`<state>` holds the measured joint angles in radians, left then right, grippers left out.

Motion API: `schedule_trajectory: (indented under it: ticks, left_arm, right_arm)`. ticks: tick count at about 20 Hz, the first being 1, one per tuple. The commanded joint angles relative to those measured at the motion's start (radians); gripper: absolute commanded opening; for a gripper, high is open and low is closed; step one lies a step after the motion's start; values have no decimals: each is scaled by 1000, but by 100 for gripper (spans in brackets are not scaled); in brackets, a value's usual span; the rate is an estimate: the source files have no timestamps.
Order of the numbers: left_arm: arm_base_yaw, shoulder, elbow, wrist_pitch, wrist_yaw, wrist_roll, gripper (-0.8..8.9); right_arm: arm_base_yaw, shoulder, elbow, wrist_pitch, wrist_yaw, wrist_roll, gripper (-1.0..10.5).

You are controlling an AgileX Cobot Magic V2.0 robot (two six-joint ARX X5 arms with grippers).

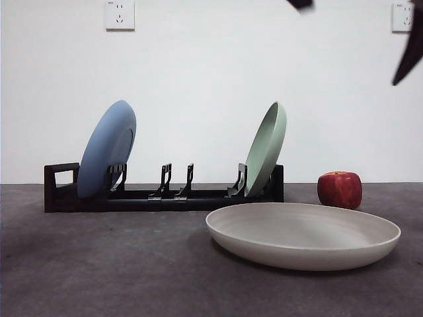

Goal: Take the yellow plate from the plate rack,put the plate on the table,take the apple from the table,put the apple in the plate

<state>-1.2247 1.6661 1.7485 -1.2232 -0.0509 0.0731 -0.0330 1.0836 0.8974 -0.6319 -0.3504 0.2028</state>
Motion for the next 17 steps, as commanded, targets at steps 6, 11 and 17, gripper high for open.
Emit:
schedule_trajectory:
  ticks: [6,11,17]
  left_arm:
    - [5,-119,-2,-95,0,-81,-4]
    - [5,-190,-8,-95,-1,-113,-4]
    - [5,-329,-31,-95,-6,-135,-4]
  right_arm:
    - [60,482,390,-1,57,-53,801]
    - [119,757,613,-2,156,-64,802]
    - [126,939,688,10,202,-64,801]
